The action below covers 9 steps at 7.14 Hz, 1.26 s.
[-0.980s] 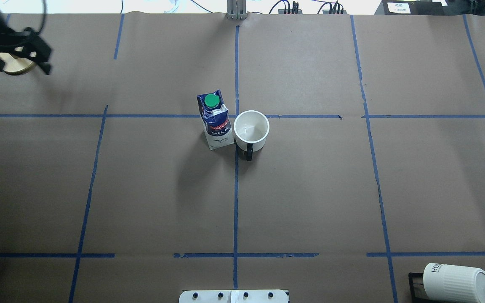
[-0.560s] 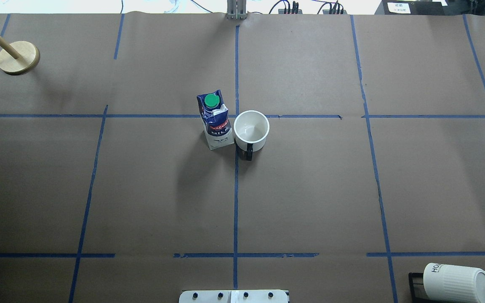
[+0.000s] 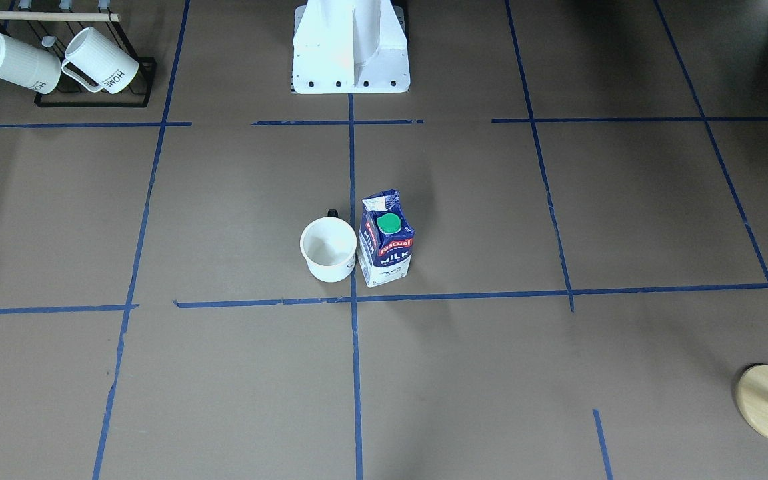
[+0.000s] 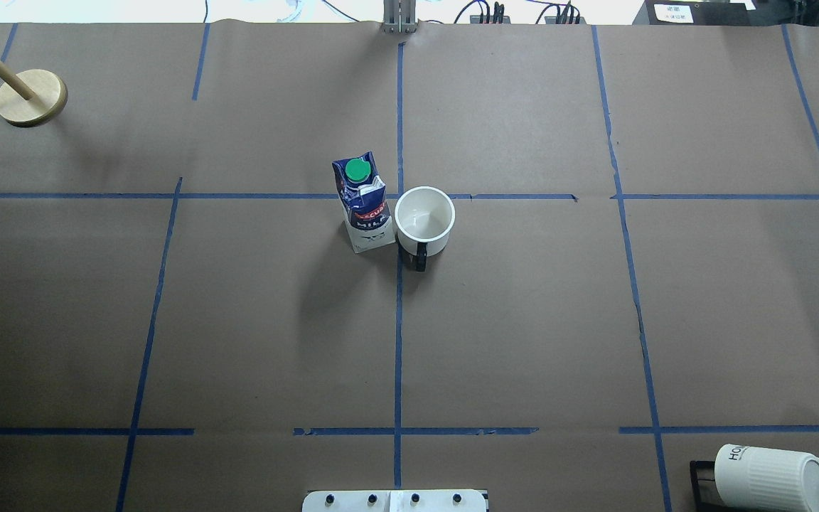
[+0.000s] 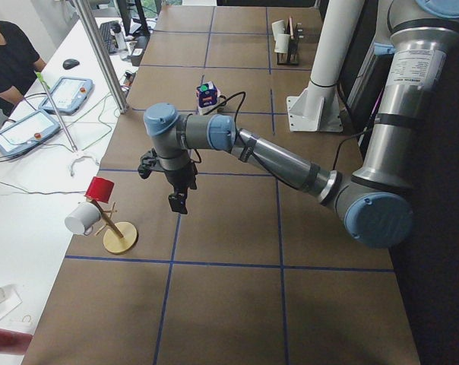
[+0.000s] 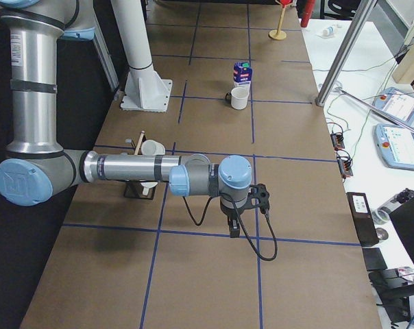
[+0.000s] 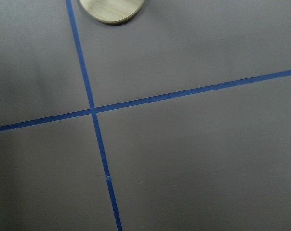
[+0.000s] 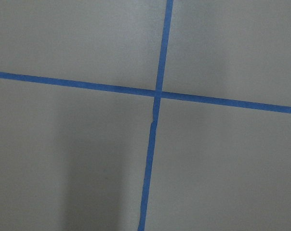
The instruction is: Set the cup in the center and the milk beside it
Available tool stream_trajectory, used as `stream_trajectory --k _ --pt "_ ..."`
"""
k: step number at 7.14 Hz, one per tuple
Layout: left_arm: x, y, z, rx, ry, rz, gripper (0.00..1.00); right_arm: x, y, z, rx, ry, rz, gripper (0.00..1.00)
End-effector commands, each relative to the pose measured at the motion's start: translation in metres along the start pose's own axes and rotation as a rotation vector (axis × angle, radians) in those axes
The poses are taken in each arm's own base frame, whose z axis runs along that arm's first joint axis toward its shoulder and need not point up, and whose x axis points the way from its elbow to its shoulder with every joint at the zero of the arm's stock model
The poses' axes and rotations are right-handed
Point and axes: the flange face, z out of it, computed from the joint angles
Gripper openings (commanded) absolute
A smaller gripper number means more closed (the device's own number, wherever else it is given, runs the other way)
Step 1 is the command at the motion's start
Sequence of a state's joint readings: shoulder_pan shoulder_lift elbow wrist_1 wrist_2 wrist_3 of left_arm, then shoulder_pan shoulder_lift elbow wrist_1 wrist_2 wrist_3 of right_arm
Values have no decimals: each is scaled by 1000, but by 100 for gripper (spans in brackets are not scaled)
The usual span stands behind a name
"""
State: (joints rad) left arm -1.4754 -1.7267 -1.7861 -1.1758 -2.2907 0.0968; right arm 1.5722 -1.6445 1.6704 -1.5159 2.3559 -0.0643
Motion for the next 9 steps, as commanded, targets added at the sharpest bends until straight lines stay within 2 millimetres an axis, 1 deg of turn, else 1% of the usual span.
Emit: stream_trajectory --k 1,2,3,4,5,6,8,9 --pt "-60 23 41 -11 85 -83 100 0 4 3 -1 -23 4 100" --pt "-91 37 50 20 90 -101 100 -2 5 1 3 -35 1 100" --pt "-110 52 69 32 91 -71 100 -2 5 1 3 -35 1 100" --pt "-118 58 78 39 89 -64 100 -3 5 1 4 -35 0 100" --pt "-124 68 82 55 87 -66 100 -2 5 2 3 -37 1 100" --pt "-125 69 82 59 87 -69 100 -2 5 2 3 -37 1 100" --pt "-128 70 73 76 83 -71 100 -1 5 2 2 -36 2 100" --pt "-128 70 73 76 83 -71 100 -1 5 2 1 -36 3 100"
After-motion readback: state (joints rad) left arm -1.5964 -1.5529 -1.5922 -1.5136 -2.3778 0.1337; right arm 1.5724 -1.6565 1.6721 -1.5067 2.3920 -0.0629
